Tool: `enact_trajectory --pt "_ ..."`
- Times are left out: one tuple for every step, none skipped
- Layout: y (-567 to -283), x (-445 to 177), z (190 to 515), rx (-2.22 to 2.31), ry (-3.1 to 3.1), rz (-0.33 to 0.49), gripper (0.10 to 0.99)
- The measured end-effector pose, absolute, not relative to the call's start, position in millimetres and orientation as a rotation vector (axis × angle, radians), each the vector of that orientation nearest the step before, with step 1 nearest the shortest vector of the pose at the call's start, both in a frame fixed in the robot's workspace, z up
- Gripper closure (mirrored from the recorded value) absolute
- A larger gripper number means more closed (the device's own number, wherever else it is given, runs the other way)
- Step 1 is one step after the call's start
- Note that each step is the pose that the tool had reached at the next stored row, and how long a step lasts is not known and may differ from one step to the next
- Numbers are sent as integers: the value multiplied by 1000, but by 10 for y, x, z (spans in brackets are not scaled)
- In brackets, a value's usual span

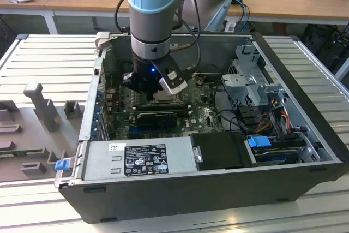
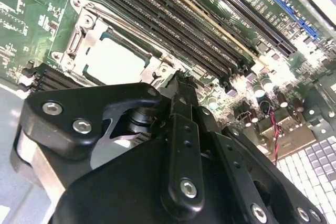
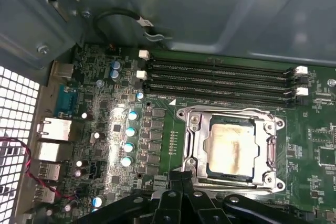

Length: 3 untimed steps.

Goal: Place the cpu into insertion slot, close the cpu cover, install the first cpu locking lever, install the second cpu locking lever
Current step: 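Install the second cpu locking lever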

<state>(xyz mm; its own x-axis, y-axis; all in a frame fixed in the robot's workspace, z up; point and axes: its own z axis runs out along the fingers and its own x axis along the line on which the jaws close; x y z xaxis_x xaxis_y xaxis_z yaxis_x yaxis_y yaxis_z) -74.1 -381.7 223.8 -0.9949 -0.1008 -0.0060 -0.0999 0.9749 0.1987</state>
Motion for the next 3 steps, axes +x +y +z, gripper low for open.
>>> enact_trajectory --pt "-3817 -741 2238 158 -3118 -313 980" --pt "-3817 -741 2238 158 -3118 -313 980" --pt "-3817 -741 2239 158 -3118 -313 980"
